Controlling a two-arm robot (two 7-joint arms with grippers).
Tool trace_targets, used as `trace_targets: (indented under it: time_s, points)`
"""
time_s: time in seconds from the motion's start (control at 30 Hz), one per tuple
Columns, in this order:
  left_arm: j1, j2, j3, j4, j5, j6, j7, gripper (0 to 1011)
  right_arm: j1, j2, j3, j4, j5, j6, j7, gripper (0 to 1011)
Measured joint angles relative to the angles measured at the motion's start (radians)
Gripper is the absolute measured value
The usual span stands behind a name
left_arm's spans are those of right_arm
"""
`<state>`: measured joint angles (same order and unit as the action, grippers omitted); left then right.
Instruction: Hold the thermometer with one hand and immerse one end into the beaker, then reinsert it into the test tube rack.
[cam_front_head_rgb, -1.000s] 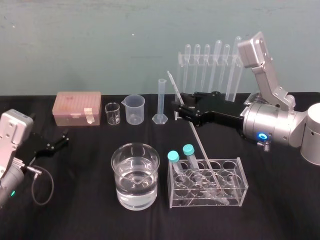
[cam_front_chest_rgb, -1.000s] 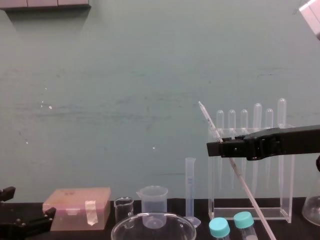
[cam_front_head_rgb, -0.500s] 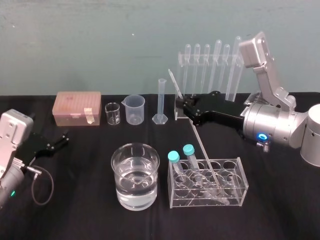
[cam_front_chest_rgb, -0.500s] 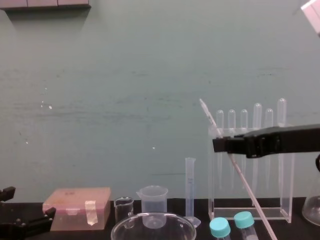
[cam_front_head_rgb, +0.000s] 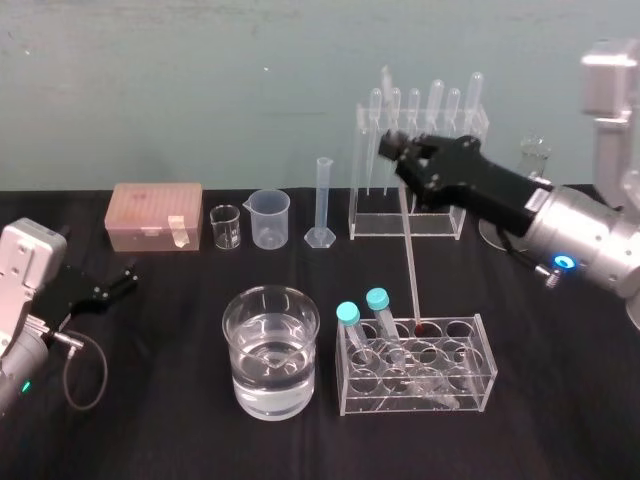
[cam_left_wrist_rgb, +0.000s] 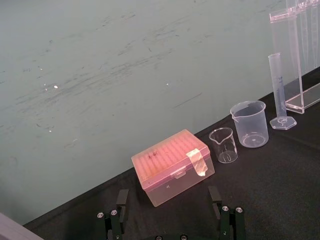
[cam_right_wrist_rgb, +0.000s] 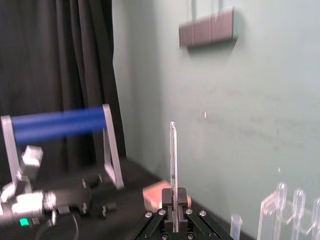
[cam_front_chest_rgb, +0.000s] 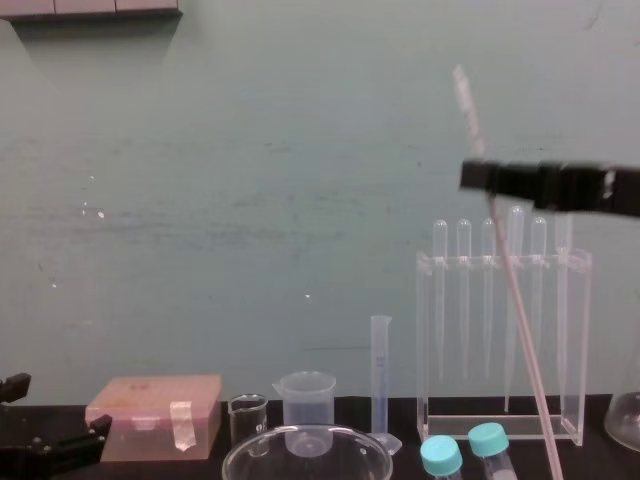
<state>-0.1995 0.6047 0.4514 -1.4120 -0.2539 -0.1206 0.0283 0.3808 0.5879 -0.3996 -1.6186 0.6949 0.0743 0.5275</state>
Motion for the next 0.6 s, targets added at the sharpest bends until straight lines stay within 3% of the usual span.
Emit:
trace_targets:
  time_s: [0.17,0.33,0.47,0.6]
  points:
    - [0.0,0.0,0.0,0.0,0.0,0.0,0.0,1008,-0.045,-0.003,0.065,-0.024,0.092,-0.048,0.021,57]
    - [0.0,0.0,0.0,0.0,0.0,0.0,0.0,1008,-0.031,-0.006,0.089,-0.033,0.138,-0.063,0.035,57]
    - [0.0,0.0,0.0,0.0,0.0,0.0,0.0,1008,0.029,-0.023,0.084,-0.018,0.155,-0.077,0.062,57]
    - [0.0,0.0,0.0,0.0,0.0,0.0,0.0,1008,0.118,-0.063,0.04,0.023,0.166,-0.091,0.117,57]
